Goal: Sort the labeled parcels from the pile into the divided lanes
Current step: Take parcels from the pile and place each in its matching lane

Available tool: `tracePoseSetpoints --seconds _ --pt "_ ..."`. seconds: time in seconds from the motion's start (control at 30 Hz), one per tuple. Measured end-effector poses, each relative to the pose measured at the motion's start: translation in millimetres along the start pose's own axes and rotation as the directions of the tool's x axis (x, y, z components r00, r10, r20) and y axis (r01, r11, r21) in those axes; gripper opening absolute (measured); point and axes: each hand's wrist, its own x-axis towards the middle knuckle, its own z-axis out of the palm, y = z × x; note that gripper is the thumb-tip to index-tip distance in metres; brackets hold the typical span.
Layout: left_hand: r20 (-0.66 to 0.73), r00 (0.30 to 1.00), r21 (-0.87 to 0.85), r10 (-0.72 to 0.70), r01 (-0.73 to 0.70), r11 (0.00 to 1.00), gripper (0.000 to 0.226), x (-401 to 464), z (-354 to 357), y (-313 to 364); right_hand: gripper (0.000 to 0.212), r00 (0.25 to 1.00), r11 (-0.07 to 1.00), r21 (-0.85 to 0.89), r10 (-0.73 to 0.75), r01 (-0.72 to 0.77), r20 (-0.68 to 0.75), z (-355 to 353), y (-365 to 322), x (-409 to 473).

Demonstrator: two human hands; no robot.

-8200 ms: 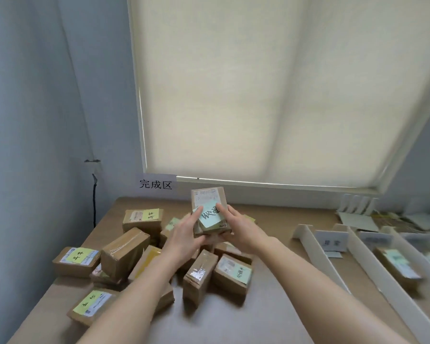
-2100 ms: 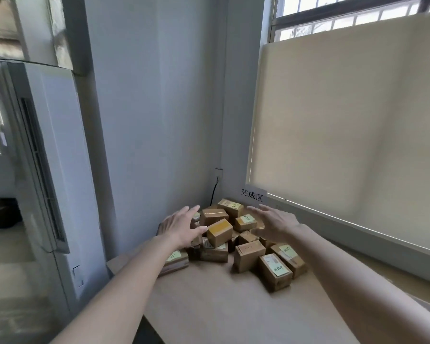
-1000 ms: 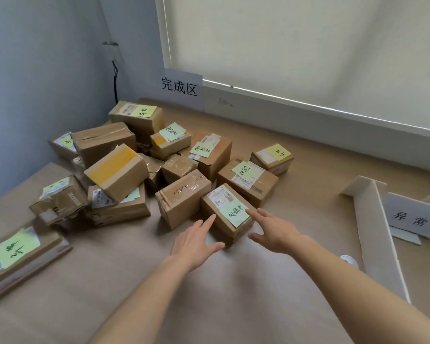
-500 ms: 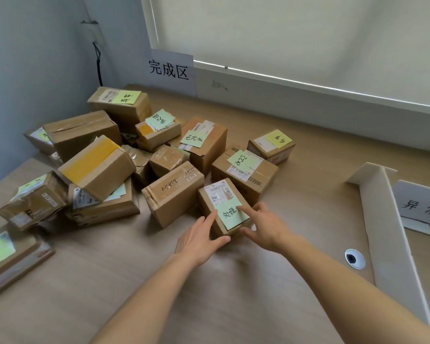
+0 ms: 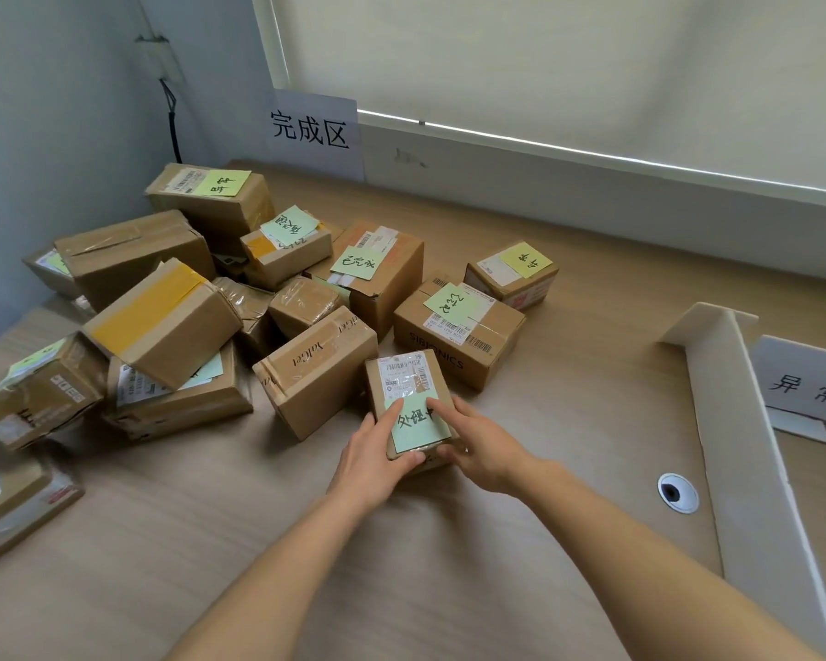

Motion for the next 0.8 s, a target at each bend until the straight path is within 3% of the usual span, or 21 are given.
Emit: tracePoseSetpoints --seconds 0.43,0.63,0.8 --pt "-0.034 0.993 -0.003 0.109 -0.109 0.994 0.079 -62 -11 43 0.068 0.991 0.998 -0.036 0.039 -0.044 -0.128 -14 -26 -77" --pt "-0.070 0.962 0.066 0.266 -0.261 0.963 0.076 -135 -72 112 0.069 0.958 0.992 -0.115 0.025 -0.060 -0.286 -59 -101 -167" --pt "-0.083 0.889 0.132 0.451 -0.438 0.889 0.076 -231 -140 182 0.068 0.905 0.981 -0.169 0.012 -0.092 -0.425 -100 -184 -287"
